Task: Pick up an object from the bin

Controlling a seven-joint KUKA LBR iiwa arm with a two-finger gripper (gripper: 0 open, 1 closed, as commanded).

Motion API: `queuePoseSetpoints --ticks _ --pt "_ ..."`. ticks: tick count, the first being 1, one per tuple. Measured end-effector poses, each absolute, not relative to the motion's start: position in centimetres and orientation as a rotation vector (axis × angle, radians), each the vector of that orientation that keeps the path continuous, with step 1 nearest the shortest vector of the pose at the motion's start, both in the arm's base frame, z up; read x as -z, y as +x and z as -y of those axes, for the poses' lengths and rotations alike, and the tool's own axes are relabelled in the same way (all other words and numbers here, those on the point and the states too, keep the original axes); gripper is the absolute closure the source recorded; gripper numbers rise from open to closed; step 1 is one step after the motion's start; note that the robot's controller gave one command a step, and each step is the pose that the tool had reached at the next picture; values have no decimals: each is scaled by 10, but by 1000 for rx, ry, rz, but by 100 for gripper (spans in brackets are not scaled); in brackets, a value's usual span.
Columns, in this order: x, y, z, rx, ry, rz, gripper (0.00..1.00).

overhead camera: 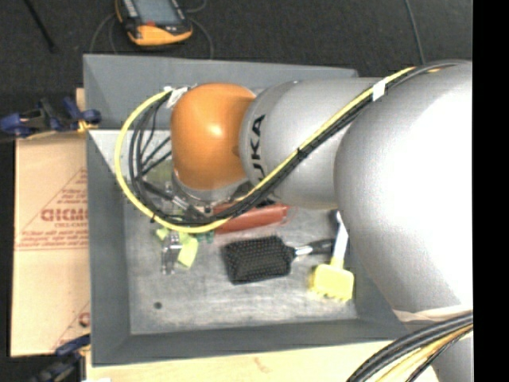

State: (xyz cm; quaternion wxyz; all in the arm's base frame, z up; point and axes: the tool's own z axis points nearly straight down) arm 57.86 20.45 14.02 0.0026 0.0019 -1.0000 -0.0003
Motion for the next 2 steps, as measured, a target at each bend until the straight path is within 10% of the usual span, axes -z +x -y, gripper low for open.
queuePoseSetpoints --ticks 2 --pt "-130 603 -177 5 112 3147 0"
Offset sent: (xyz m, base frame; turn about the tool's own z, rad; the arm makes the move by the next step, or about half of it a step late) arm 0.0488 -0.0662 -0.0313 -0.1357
